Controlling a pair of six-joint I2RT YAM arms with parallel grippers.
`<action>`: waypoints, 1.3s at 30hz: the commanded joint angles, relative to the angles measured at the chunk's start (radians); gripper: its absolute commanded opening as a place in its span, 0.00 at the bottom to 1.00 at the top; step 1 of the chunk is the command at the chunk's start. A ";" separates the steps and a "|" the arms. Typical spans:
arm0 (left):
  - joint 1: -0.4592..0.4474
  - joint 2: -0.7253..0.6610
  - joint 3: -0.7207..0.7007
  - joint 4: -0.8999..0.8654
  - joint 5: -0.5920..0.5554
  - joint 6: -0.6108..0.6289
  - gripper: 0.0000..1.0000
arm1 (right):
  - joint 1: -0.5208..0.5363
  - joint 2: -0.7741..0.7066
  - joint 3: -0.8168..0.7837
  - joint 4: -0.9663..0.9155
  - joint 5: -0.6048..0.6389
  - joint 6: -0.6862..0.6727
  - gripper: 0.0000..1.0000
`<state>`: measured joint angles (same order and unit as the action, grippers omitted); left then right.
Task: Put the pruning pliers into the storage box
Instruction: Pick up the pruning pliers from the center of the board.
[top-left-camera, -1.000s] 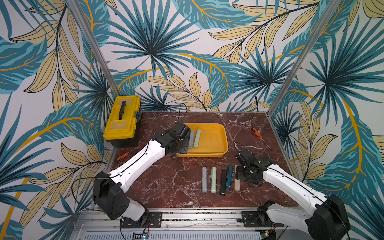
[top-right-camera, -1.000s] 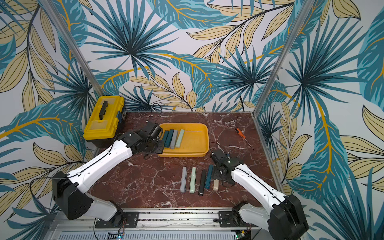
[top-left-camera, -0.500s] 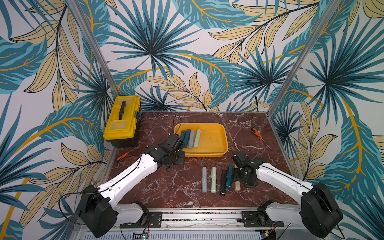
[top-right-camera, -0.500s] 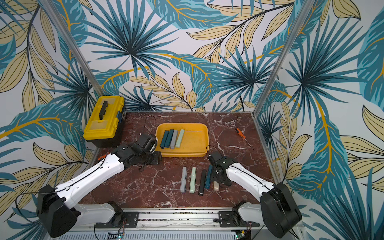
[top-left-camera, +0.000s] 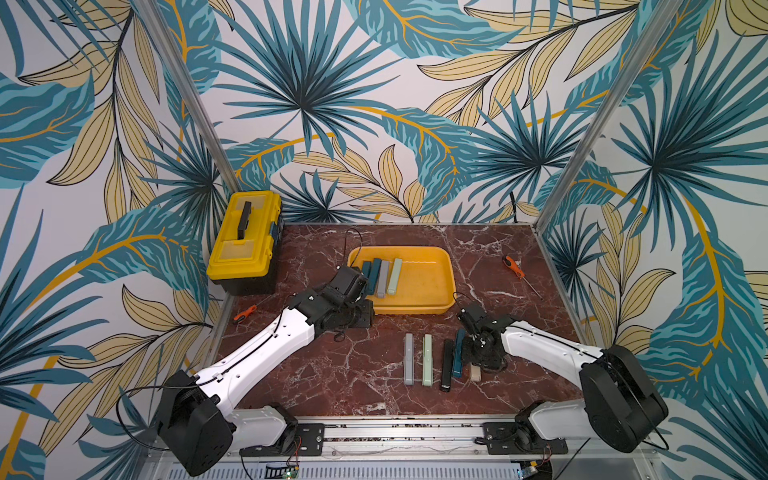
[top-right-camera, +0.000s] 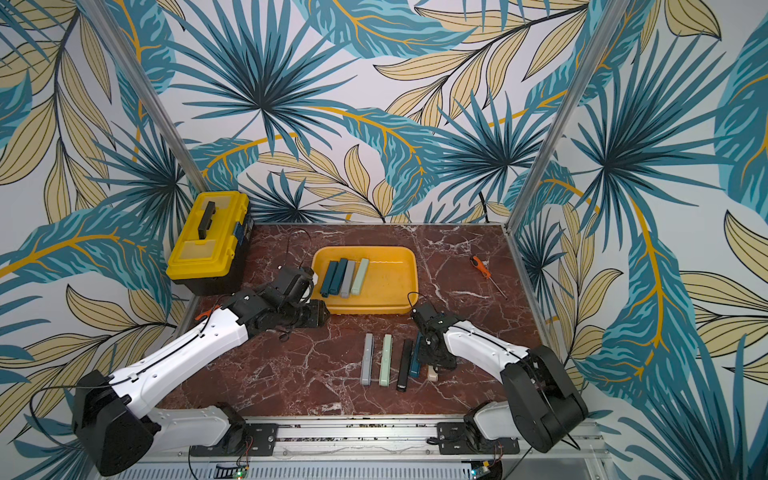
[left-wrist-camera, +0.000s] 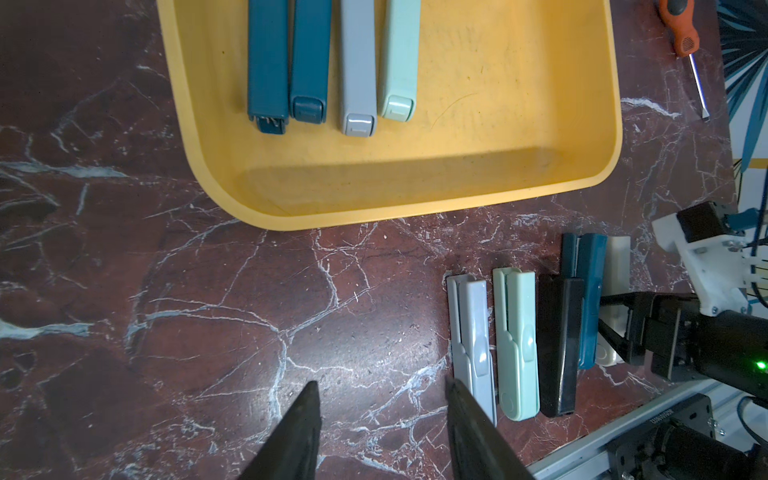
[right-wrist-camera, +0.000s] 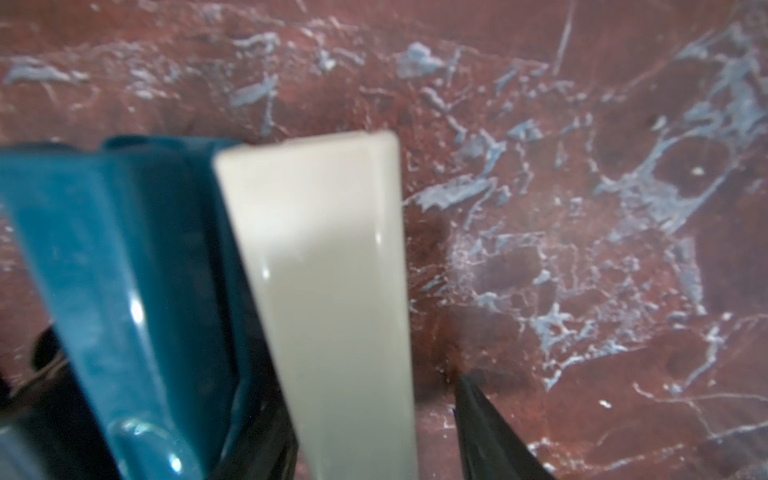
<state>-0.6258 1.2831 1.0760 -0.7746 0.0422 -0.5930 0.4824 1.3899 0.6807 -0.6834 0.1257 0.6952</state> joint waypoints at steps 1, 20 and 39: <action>-0.001 0.000 -0.010 0.021 0.015 -0.002 0.50 | 0.004 0.018 0.006 0.000 -0.005 -0.029 0.56; 0.048 -0.019 0.023 -0.013 -0.006 0.031 0.51 | 0.004 0.068 0.075 -0.054 -0.043 -0.066 0.25; 0.095 -0.015 0.055 -0.031 -0.017 0.024 0.51 | 0.003 0.180 0.880 -0.449 0.037 -0.269 0.26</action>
<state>-0.5400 1.2831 1.1080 -0.7940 0.0433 -0.5732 0.4839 1.5108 1.4681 -1.0534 0.1535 0.4892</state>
